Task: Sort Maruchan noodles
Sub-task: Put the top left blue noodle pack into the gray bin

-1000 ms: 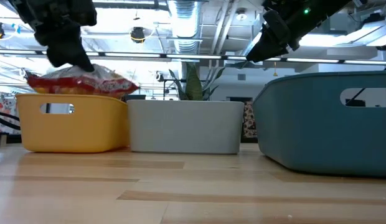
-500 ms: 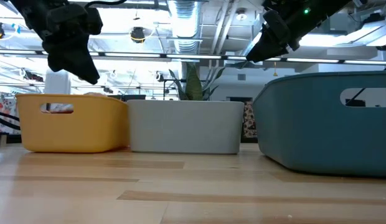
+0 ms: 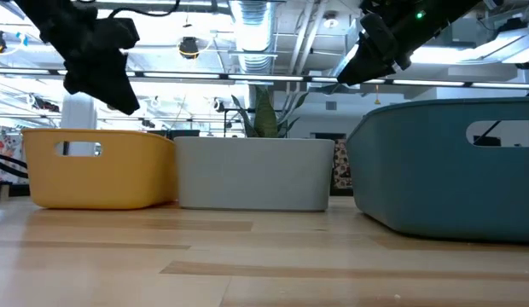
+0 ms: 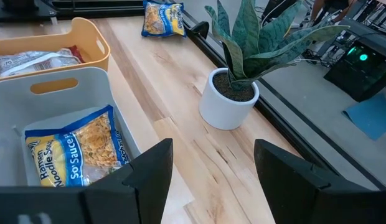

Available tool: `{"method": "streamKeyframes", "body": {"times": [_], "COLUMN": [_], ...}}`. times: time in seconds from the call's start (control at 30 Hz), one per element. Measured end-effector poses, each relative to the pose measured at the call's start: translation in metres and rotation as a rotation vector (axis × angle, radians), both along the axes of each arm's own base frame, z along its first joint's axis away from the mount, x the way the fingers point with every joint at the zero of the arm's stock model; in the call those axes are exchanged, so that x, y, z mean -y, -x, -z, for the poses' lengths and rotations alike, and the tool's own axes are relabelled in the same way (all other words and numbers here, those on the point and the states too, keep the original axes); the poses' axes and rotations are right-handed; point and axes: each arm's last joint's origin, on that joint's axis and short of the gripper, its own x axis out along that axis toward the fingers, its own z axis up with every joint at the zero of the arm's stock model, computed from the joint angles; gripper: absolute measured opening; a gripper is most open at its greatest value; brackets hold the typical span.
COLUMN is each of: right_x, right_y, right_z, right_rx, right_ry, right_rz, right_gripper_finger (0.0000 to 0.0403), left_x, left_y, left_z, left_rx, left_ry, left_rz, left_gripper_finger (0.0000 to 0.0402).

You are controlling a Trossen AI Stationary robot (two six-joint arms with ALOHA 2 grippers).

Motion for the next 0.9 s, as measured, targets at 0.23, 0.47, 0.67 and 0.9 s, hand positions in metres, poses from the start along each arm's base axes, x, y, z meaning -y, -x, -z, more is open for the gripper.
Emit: {"method": "streamKeyframes", "body": {"times": [0.23, 0.47, 0.67, 0.9], "right_x": [0.0, 0.001, 0.003, 0.003], "right_y": [-0.002, -0.002, -0.002, -0.002], "right_z": [-0.003, -0.004, -0.004, -0.004], "right_rx": [0.042, 0.051, 0.05, 0.048], "right_ry": [-0.004, -0.005, -0.004, -0.003], "right_rz": [0.0, 0.005, 0.012, 0.01], "right_gripper_finger": [0.0248, 0.0248, 0.0248, 0.0248], "left_x": [-0.042, -0.107, -0.155, -0.189], "left_y": [0.002, 0.011, 0.017, 0.018], "left_z": [0.003, 0.017, 0.036, 0.065], "left_rx": [-0.079, -0.211, -0.232, -0.272], "left_ry": [-0.143, -0.05, 0.054, 0.087], "left_rz": [-0.291, -0.492, -0.562, -0.658], "left_gripper_finger": [0.0123, 0.0123, 0.0123, 0.0123]}}
